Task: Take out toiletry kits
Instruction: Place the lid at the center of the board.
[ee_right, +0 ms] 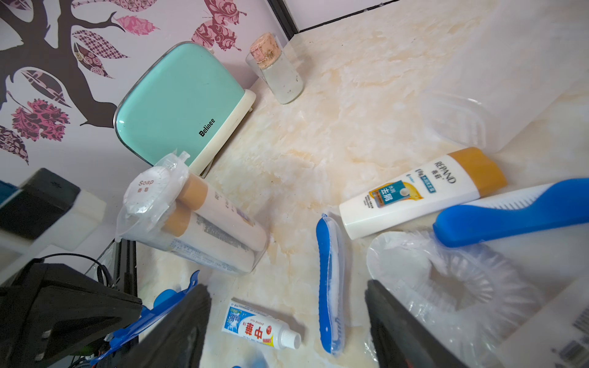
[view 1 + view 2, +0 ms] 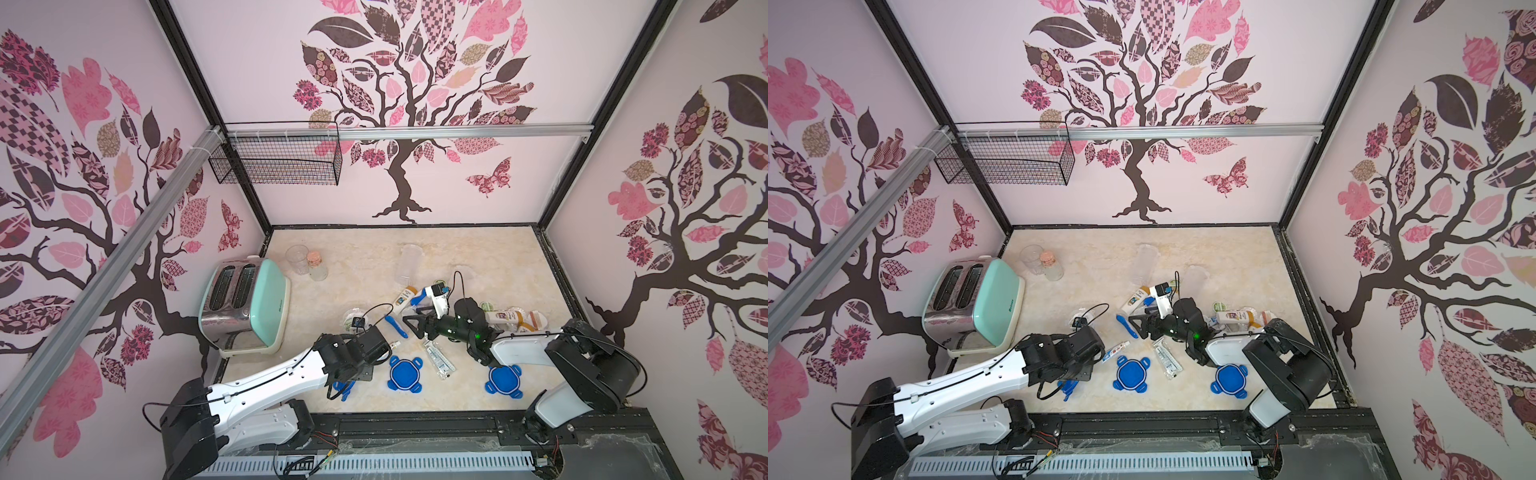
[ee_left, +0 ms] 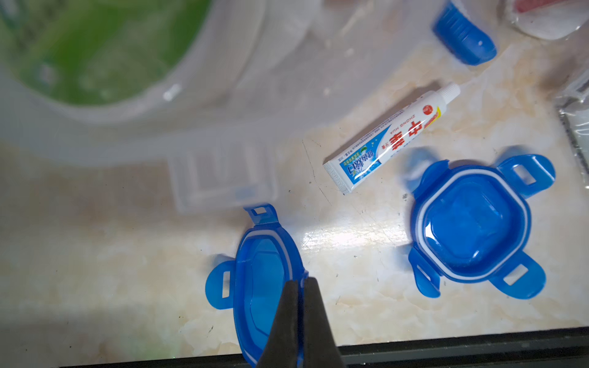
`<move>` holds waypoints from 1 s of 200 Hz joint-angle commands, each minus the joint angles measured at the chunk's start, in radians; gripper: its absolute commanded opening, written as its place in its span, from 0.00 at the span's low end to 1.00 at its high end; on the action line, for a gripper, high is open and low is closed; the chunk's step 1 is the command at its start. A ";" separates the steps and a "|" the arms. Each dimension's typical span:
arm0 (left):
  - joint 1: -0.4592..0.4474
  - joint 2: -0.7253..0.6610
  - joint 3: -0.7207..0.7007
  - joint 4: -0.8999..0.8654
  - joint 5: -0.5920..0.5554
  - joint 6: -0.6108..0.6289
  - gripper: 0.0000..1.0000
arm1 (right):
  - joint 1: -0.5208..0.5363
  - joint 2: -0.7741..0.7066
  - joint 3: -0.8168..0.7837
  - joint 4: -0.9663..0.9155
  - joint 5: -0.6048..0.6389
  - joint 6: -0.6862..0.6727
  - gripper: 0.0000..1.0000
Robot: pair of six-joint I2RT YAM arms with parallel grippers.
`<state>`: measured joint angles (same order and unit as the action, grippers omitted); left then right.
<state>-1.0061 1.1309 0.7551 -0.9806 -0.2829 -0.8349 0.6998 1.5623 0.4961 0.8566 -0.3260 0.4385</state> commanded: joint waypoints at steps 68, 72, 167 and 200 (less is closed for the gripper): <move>-0.006 0.021 -0.036 0.132 0.112 0.022 0.27 | 0.005 -0.004 0.001 0.006 -0.002 -0.008 0.81; -0.006 0.021 -0.039 0.140 0.120 0.023 0.28 | 0.005 -0.004 0.001 0.005 -0.002 -0.008 0.81; 0.026 -0.175 0.062 0.078 -0.052 0.153 0.32 | 0.006 0.020 -0.008 0.058 -0.051 -0.005 0.81; 0.156 -0.262 0.138 0.033 -0.118 0.280 0.35 | 0.008 0.042 -0.021 0.125 -0.079 0.013 0.81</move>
<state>-0.9226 0.9234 0.8455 -0.9009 -0.3080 -0.6739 0.6998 1.5826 0.4862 0.9127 -0.3691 0.4408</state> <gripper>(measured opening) 0.330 0.810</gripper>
